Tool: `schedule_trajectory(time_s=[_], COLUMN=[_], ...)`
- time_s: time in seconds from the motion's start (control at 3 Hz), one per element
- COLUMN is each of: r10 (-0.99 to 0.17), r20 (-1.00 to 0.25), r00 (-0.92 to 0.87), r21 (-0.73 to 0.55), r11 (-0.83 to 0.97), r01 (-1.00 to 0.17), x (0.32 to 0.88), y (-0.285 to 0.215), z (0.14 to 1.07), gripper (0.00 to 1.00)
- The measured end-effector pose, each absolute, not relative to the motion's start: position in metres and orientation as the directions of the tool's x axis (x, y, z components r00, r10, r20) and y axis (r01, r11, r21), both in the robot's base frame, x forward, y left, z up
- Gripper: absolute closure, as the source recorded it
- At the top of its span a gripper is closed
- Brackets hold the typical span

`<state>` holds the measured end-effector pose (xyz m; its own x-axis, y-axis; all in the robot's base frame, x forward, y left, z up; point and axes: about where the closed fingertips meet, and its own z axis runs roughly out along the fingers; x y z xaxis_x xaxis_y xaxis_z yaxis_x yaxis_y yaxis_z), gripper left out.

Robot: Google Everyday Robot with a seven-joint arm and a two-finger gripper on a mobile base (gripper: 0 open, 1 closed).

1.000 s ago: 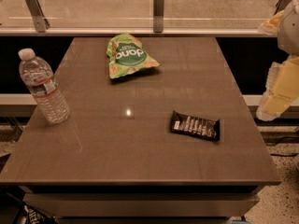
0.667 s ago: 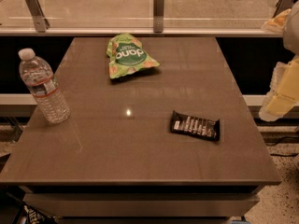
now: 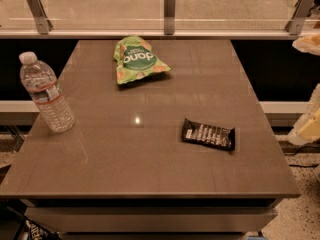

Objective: Move rxbar chocolate near green rice chip bag

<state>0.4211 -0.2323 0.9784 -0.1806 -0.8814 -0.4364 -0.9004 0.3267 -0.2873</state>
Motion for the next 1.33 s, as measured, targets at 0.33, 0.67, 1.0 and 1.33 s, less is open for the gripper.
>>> schedule_trajectory(time_s=[0.33, 0.67, 1.0, 1.33], r10=[-0.814, -0.742, -0.671, -0.671], r20=[-0.564, -0.664, -0.74, -0.74], r00=[-0.139, -0.092, -0.042, -0.042], r21=[-0.255, -0.24, -0.231, -0.231], r11=[0.332, 0.328, 0.312, 0.312], r01=[-0.908, -0.914, -0.922, -0.921], x=[0.422, 0.429, 0.439, 0.439], y=[-0.237, -0.237, -0.228, -0.228], z=[0.957, 0.942, 0.929, 0.929], gripper=[0.0, 0.0, 0.0, 0.0])
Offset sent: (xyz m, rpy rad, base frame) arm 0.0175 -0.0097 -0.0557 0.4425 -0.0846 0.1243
